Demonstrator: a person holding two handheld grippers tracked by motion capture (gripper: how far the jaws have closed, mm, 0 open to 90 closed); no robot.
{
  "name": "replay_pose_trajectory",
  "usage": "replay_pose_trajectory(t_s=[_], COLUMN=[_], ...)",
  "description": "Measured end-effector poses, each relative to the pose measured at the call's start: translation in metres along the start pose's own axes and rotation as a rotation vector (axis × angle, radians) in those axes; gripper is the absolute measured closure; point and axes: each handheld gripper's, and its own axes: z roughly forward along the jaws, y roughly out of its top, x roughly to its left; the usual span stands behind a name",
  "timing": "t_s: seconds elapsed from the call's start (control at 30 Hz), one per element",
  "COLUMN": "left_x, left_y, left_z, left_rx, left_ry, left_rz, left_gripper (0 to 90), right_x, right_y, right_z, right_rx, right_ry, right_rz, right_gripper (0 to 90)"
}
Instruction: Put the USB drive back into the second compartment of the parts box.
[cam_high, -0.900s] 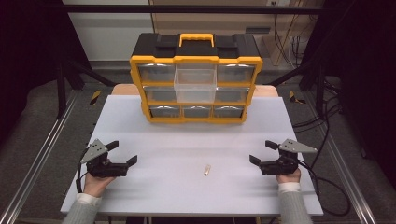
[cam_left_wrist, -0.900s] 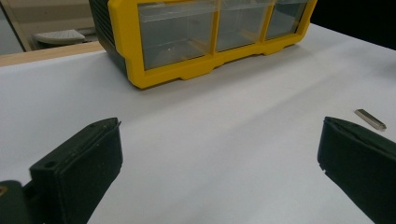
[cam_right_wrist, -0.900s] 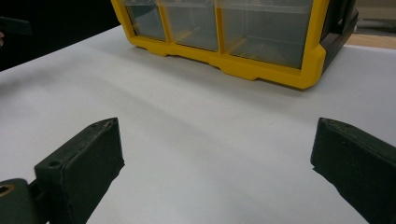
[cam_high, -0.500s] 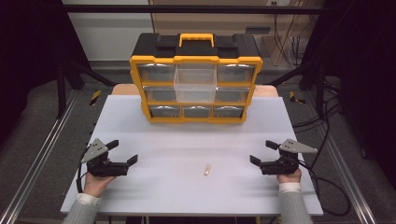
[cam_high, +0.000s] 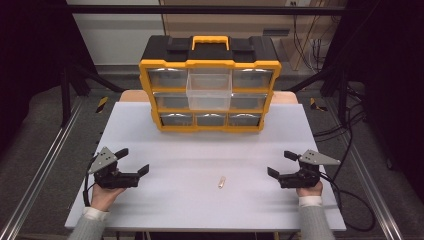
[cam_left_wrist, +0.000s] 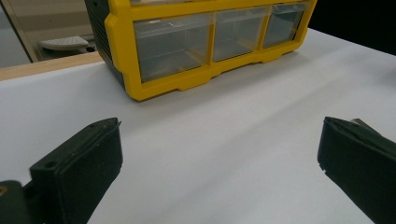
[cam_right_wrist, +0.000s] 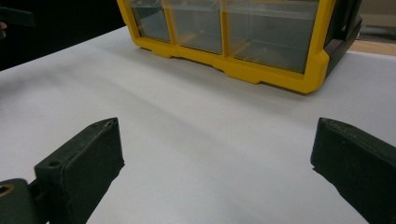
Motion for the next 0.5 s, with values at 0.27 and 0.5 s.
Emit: replay_pose_trajectory(t_s=[0.27,0.5], left_x=[-0.007,-0.013], left_y=[0.009,0.019], left_z=[0.004,0.006], left_rx=[0.01,0.008], left_ry=[0.011,0.017], left_rz=[0.014,0.015], left_gripper=[0.0,0.0], right_x=[0.0,0.0], right_y=[0.0,0.0], right_z=[0.0,0.0], right_rx=[0.004,0.001], right_ry=[0.002,0.001], right_rz=[-0.003,-0.005], right_gripper=[2.7,2.7])
